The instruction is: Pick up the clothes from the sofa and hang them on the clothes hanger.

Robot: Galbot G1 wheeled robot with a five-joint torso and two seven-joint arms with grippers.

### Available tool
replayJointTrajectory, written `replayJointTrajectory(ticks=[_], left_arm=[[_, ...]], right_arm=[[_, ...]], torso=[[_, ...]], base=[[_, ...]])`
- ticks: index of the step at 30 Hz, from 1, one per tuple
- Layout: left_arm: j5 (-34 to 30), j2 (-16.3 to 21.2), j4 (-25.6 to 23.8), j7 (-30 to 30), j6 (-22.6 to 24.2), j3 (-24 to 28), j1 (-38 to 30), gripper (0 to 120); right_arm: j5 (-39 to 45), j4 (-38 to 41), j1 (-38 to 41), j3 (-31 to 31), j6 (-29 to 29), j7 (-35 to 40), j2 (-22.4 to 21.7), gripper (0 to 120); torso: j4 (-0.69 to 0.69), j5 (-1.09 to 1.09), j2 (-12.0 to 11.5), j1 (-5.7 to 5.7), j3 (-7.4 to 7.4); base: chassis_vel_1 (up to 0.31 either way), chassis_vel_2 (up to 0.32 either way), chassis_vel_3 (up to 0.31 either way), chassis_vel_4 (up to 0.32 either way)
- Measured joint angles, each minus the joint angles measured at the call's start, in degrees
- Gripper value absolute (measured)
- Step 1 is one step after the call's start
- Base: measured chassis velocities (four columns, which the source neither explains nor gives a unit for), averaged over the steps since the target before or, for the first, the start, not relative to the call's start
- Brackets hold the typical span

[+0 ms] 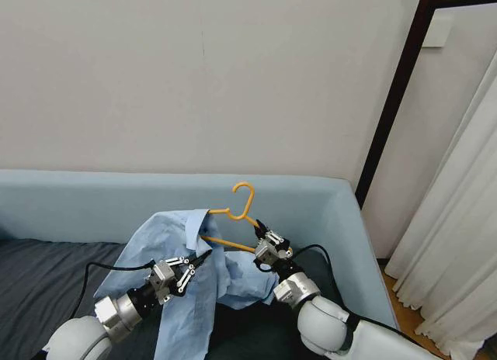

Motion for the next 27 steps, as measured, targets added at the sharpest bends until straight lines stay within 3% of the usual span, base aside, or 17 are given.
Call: replayJointTrajectory(ticks=[6, 15, 20, 21, 27], left_arm=[[-1.8, 1.6, -0.6, -0.2, -0.2, -1.9, -1.6, 0], [-1.9, 2.7, -0.5, -0.1, -0.2, -2.4, -1.8, 0], [-1.7, 2.6, -0.4, 0.1, -0.2, -1.9, -1.8, 0], [-1.5, 2.5, -0.4, 0.1, -0.2, -1.7, -1.8, 0], [-0.4, 1.7, -0.4, 0.8, -0.2, -0.8, -0.9, 0]], right_arm=[[-5.5, -1.2, -1.9, -0.8, -1.3, -0.3, -1.0, 5], [-13.3, -2.3, -5.4, -0.2, 1.2, -3.2, -3.6, 5], [-16.2, -3.7, -6.2, 1.0, 7.2, -8.8, -5.0, 5], [-16.8, -4.3, -6.2, 1.5, 10.5, -11.4, -4.9, 5], [-17.8, -5.6, -4.9, 2.7, 19.8, -16.7, -3.1, 5]], torso=[[-0.02, 0.01, 0.0, 0.00, 0.00], [-0.01, 0.01, 0.0, 0.00, 0.00], [-0.02, 0.00, 0.0, 0.00, 0.00], [-0.02, 0.00, 0.0, 0.00, 0.00], [0.00, 0.00, 0.0, 0.00, 0.00]], base=[[0.000, 0.000, 0.000, 0.000], [0.000, 0.000, 0.000, 0.000], [0.000, 0.000, 0.000, 0.000], [0.000, 0.000, 0.000, 0.000], [0.000, 0.000, 0.000, 0.000]])
